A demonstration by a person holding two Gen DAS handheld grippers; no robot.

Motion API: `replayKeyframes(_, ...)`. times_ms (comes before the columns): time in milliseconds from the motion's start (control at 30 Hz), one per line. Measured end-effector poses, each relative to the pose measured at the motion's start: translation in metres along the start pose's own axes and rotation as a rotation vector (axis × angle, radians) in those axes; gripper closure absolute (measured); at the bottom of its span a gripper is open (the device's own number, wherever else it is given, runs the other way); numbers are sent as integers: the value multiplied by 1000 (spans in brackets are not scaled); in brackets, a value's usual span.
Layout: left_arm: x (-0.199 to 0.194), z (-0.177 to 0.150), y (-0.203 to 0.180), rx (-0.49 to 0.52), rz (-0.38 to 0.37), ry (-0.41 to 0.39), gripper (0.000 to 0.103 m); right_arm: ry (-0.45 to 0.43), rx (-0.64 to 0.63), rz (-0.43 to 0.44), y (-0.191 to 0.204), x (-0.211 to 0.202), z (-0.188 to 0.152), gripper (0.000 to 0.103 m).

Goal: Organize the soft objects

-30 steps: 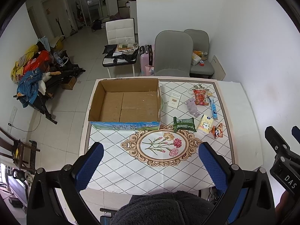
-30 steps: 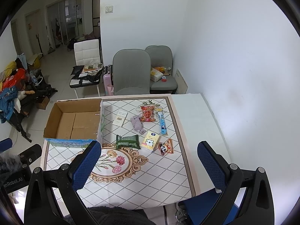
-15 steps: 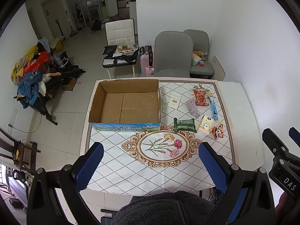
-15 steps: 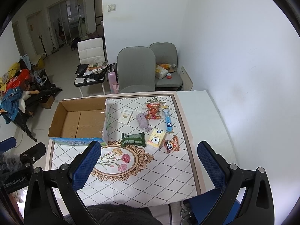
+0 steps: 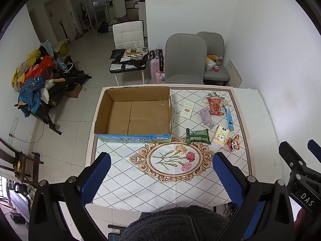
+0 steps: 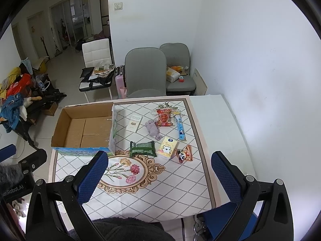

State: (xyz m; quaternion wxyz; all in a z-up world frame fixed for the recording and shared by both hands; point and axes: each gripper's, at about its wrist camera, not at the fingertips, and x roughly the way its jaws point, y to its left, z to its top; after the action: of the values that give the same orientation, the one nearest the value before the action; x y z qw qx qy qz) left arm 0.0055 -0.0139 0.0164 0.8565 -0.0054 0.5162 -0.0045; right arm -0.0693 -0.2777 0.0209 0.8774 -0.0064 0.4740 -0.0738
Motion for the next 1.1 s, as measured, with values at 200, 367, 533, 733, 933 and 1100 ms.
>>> replayKeyframes(200,10,6,-3,1,-23,6,0,29,28,5,-9,20,6,0)
replayKeyframes(367,62,29,-20,10,-40,51,0,100,75,14,-40,72,15,0)
replayKeyframes(533,157,46,-48,13,-94,248,0,276,168,46,-85,172,16,0)
replayKeyframes(733,289,53,-86,-83,-171,515,0,538,239,132,-113,338,-6,0)
replayKeyframes(933,393,50,-111,-203,-147,703,0,721,312,154,-100,470,-31,4)
replayKeyframes(1100,448,44,-108,-309,-142,824,0,812,351,171,-83,525,-51,7)
